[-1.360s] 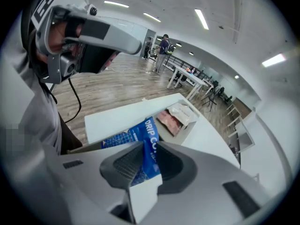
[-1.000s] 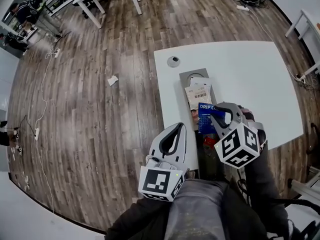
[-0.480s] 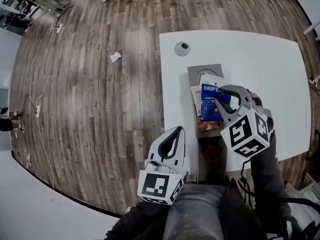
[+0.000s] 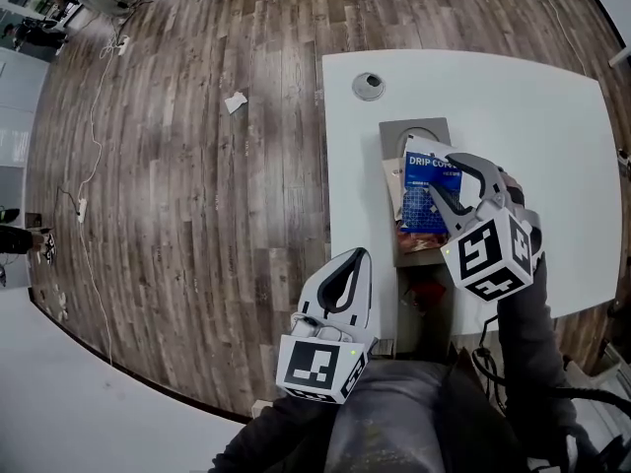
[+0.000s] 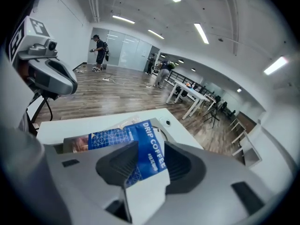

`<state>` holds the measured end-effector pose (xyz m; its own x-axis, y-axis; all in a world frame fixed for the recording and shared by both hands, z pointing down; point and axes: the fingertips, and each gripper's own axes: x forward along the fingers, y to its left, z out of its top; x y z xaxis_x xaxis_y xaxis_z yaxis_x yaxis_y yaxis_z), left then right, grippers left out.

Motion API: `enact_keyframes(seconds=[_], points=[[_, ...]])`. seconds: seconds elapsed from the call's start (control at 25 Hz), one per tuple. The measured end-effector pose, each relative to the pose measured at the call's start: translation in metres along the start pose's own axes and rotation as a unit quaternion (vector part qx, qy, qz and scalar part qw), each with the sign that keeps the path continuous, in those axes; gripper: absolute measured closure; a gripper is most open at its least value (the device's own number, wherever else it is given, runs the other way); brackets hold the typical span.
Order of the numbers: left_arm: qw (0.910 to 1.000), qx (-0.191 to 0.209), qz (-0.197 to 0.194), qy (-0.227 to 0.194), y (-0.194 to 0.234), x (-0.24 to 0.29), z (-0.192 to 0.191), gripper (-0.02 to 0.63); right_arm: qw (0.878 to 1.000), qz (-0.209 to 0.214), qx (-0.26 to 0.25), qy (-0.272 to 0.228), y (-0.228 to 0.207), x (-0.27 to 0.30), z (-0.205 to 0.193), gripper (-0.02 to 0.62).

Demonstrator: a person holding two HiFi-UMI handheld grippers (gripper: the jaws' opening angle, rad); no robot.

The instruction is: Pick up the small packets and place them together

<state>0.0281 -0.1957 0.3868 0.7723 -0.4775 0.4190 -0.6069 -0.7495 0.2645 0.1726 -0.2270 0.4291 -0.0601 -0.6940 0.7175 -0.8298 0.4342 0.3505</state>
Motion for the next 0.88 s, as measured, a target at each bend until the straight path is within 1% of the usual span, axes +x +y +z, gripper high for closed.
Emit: enact_keyframes(seconds=[0.16, 0.36, 0.68, 0.88], points=[[0.9999, 0.005, -0.007, -0.012, -0.003, -0.005, 0.004, 0.603, 1.0, -0.021, 0.008, -0.011, -0.006, -0.013, 0.005, 0.431], [0.9987, 0.018, -0.029, -0.038, -0.014, -0.018, 0.017, 0.603, 0.999, -0.049, 0.006, -0.013, -0.003, -0.041, 0.01, 0.431], [0.9939, 0.043, -0.073, -0.071, -0.037, -0.051, 0.03, 0.603, 0.996, -0.086, 0.014, 0.003, 0.023, -0.09, 0.005, 0.431], [0.9896, 0.059, -0.107, -0.076, -0.052, -0.071, 0.026, 0.603, 0.994, -0.101, 0.026, 0.018, 0.049, -0.111, -0.005, 0.431]])
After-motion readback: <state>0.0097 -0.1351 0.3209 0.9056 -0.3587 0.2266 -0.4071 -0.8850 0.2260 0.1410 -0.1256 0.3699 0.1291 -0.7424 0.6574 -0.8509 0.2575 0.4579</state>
